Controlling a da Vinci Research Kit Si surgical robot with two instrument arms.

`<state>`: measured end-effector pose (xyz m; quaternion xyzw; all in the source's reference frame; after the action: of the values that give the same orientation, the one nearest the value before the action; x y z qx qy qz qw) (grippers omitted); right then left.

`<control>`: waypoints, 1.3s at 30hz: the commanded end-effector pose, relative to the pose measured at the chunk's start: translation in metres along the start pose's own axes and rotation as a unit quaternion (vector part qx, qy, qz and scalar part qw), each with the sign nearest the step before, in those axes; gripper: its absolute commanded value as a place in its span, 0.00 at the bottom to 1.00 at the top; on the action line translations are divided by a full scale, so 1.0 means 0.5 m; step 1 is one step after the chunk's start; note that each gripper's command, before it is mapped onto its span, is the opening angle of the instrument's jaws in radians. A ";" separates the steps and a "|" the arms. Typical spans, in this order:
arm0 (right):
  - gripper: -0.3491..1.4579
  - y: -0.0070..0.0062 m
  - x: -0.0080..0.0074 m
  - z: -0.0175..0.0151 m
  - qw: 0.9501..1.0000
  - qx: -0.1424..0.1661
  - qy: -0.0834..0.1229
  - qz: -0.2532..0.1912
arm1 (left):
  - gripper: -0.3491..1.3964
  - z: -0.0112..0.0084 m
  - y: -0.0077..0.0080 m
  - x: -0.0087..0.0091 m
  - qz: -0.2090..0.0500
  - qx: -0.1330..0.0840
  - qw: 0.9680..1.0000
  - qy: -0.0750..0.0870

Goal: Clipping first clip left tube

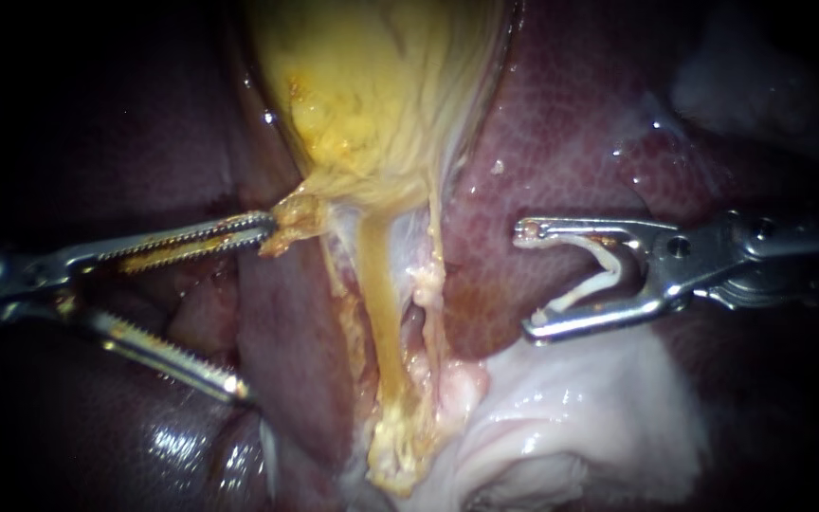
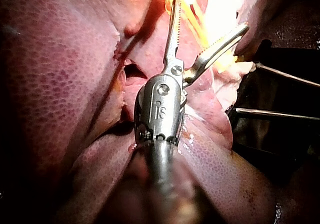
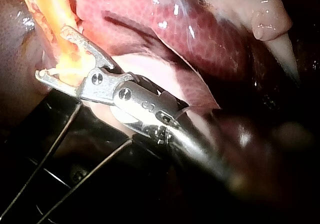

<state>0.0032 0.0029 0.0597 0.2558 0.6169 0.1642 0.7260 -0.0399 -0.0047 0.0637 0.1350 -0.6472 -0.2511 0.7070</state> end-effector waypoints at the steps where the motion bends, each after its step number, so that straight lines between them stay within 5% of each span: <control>1: 0.52 0.0000 0.0000 -0.0001 1.000 0.000 0.000 0.000 | 0.83 -0.0001 0.0002 -0.0002 0.000 -0.003 1.000 -0.001; 10: 0.52 0.0001 -0.0007 0.0000 1.000 0.000 0.000 -0.001 | 0.69 -0.0006 0.0042 -0.0025 -0.048 -0.060 0.997 0.000; 19: 0.52 0.0004 -0.0016 0.0005 1.000 -0.003 0.000 -0.002 | 0.56 0.0016 0.0089 0.0026 -0.095 -0.088 0.991 0.010; 23: 0.52 0.0004 -0.0018 0.0008 1.000 -0.001 0.000 -0.003 | 0.41 0.0028 0.0091 0.0045 -0.113 -0.092 0.989 0.016; 29: 0.52 0.0004 -0.0018 0.0008 1.000 -0.001 0.000 -0.003 | 0.00 0.0023 0.0092 0.0062 -0.150 -0.097 0.983 0.031; 39: 0.52 0.0003 -0.0021 0.0009 1.000 0.000 0.000 -0.003 | 0.00 -0.0027 0.0094 0.0002 -0.176 -0.105 0.978 0.034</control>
<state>0.0034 0.0023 0.0607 0.2539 0.6179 0.1616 0.7264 -0.0372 -0.0005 0.0652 0.1789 -0.5570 -0.4374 0.6830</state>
